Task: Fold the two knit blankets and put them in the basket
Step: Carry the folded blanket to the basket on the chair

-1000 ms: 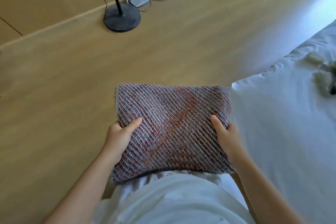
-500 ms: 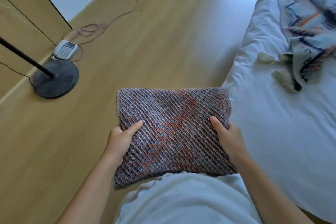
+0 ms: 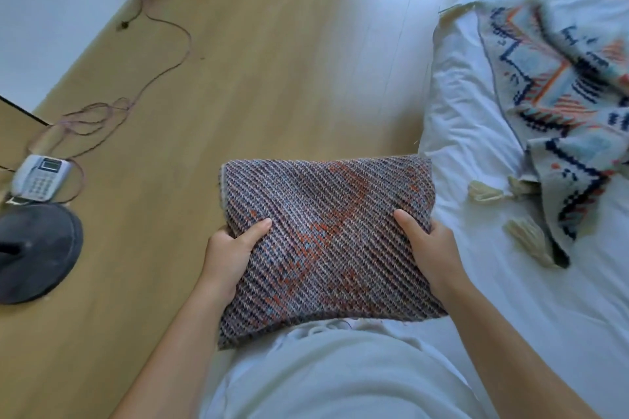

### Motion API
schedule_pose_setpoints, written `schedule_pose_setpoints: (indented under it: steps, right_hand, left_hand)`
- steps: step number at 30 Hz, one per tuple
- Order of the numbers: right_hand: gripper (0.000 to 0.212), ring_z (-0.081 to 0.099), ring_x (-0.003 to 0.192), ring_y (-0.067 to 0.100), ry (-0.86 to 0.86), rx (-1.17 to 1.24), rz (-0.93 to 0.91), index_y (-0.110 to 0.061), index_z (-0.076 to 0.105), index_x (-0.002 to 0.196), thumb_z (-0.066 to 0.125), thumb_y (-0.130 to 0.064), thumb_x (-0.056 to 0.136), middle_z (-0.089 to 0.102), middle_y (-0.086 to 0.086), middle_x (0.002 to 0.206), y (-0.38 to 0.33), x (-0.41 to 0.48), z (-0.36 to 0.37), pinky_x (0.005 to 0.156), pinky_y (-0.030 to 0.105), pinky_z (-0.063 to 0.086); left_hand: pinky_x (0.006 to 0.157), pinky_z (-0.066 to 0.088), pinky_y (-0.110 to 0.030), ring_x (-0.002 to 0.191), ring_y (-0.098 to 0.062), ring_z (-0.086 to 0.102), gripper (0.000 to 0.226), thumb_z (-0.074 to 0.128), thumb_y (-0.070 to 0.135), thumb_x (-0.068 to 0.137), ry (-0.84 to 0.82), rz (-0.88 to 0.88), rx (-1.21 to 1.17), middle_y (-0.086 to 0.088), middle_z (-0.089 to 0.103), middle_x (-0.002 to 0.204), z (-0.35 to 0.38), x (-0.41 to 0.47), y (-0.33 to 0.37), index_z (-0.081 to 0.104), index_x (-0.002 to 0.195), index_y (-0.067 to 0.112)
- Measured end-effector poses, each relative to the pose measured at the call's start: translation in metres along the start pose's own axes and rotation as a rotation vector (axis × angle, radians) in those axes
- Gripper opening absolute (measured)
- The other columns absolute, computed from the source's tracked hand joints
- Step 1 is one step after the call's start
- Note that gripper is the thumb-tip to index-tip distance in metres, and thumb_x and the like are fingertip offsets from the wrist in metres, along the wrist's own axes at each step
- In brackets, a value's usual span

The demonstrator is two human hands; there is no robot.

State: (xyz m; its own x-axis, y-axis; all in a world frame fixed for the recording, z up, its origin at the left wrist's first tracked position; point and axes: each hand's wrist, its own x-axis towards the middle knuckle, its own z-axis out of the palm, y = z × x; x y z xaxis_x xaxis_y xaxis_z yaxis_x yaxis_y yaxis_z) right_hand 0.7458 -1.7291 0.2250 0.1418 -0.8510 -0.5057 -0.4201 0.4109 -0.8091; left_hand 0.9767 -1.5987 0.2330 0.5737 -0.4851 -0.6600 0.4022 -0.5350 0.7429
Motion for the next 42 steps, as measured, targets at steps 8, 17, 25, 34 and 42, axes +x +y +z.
schedule_pose_setpoints:
  steps: [8,17,25,34,42]
  right_hand:
    - [0.028,0.066,0.091,0.021,0.184,0.098,0.064,-0.02,0.065,0.097,0.063,-0.044,0.083,0.071,0.001,0.095,-0.112,0.133,0.032,0.087,0.043,0.053]
    - [0.033,0.065,0.088,0.022,0.344,0.197,0.148,-0.015,0.064,0.095,0.063,-0.046,0.082,0.07,0.004,0.094,-0.192,0.282,0.027,0.084,0.04,0.053]
    - [0.036,0.065,0.088,0.02,0.297,0.191,0.095,-0.015,0.064,0.098,0.062,-0.048,0.083,0.07,0.002,0.096,-0.308,0.477,-0.026,0.085,0.041,0.052]
    - [0.024,0.064,0.089,0.018,0.262,0.171,0.058,-0.022,0.062,0.093,0.061,-0.045,0.085,0.068,-0.003,0.095,-0.427,0.671,-0.058,0.082,0.038,0.052]
    - [0.036,0.065,0.091,0.019,0.367,0.223,0.112,-0.019,0.064,0.101,0.063,-0.049,0.081,0.07,-0.003,0.097,-0.524,0.85,-0.072,0.089,0.044,0.052]
  left_hand:
    - [0.065,0.049,-0.027,0.077,-0.02,0.066,0.02,0.067,0.037,0.082,-0.18,0.051,0.154,-0.001,0.068,0.084,0.051,0.159,0.177,0.06,0.081,0.019]
    - [0.077,0.054,-0.037,0.086,-0.027,0.068,0.021,0.069,0.036,0.081,-0.356,0.003,0.246,-0.006,0.071,0.096,0.153,0.296,0.308,0.061,0.09,0.02]
    - [0.084,0.053,-0.041,0.089,-0.027,0.068,0.027,0.07,0.033,0.08,-0.308,0.059,0.213,-0.006,0.071,0.098,0.284,0.411,0.445,0.062,0.099,0.015]
    - [0.073,0.051,-0.031,0.085,-0.021,0.067,0.017,0.068,0.028,0.083,-0.269,0.064,0.136,-0.002,0.069,0.094,0.395,0.54,0.579,0.06,0.093,0.017]
    - [0.08,0.053,-0.038,0.086,-0.029,0.068,0.02,0.068,0.031,0.082,-0.381,0.045,0.258,-0.009,0.071,0.097,0.513,0.687,0.723,0.063,0.092,0.015]
